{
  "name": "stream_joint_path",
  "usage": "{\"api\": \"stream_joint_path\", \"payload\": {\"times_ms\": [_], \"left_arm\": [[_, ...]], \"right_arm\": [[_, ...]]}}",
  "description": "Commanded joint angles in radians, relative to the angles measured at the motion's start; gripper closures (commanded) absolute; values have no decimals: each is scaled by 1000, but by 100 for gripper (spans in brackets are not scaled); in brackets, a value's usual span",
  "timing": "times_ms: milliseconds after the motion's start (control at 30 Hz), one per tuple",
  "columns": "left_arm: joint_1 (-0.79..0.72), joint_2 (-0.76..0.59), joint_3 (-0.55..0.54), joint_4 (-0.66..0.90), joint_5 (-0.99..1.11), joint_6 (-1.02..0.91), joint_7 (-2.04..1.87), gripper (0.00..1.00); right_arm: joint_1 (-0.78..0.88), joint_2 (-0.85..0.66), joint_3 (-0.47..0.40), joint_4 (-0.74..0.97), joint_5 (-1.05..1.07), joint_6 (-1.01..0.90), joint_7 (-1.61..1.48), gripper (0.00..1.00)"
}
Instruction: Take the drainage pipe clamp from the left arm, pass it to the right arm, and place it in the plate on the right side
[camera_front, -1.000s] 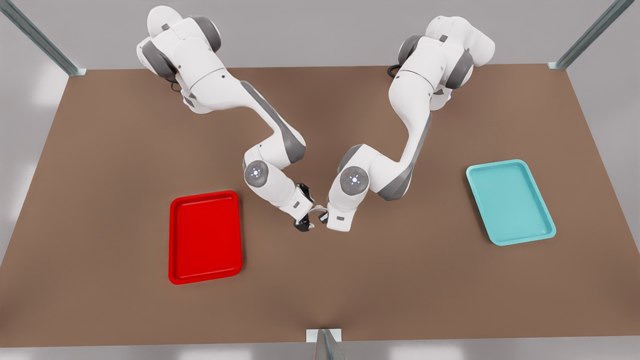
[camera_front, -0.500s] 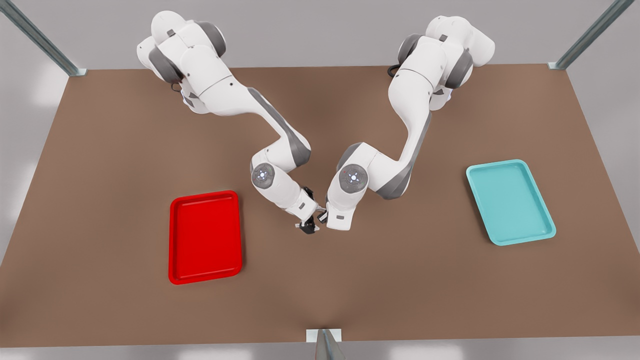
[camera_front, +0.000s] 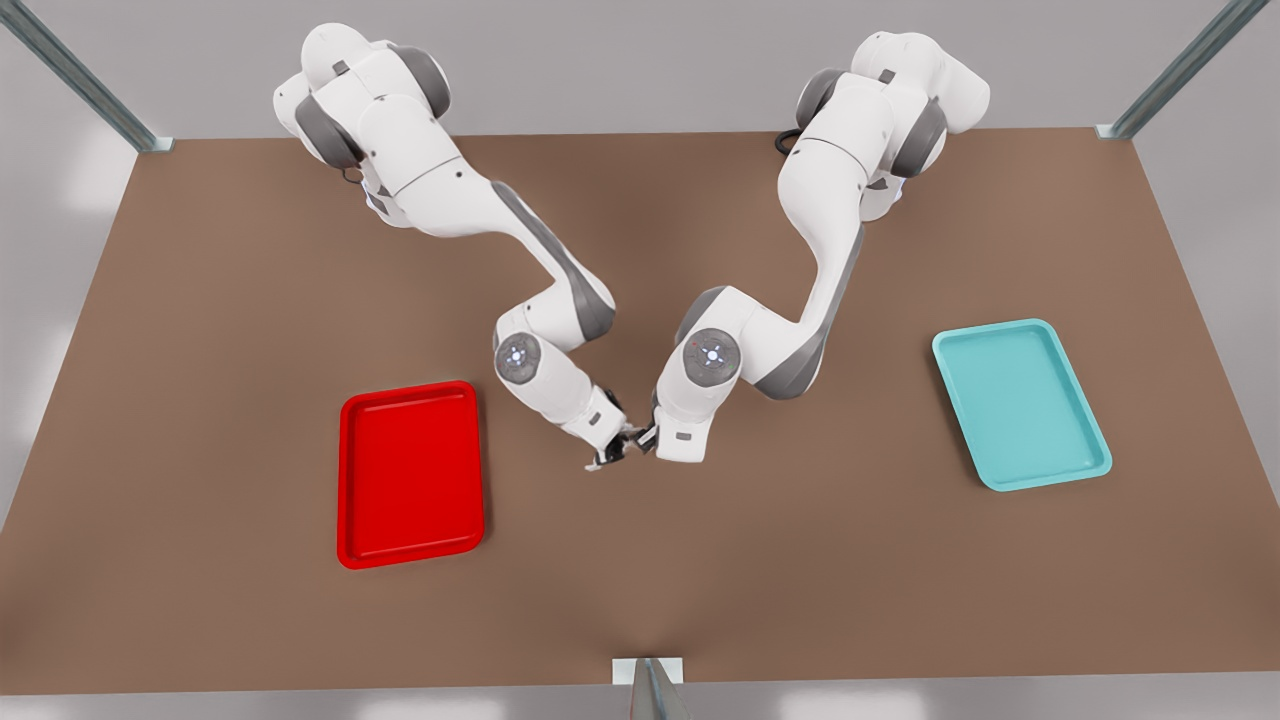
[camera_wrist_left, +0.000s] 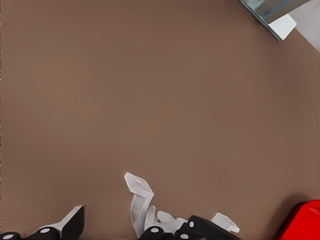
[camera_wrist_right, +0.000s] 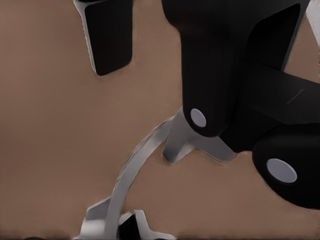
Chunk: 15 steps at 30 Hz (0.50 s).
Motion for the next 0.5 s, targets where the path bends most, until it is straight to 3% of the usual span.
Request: {"api": "stream_joint_path", "payload": {"times_ms": [0,133,267,367,433,467], "left_arm": [[5,-5,1,1,7,-89,-42,0],[39,-59,1,23,-76,-169,-41,0],[211,-149,4,41,-73,-478,184,0],[439,-211,7,50,96,-670,798,0],[482,-235,-3,50,197,-716,1059,0],[531,-418,-14,-181,179,-591,1169,0]], "right_arm": [[-3,-2,-8,2,-4,-9,-3,79],[-48,0,-15,1,-6,-29,-3,79],[-108,0,-35,1,-6,-73,-3,79],[-109,-17,-190,-1,-7,-222,63,79],[-109,-25,-287,-5,-43,-297,76,79],[-108,-45,-343,-53,-47,-305,112,79]]}}
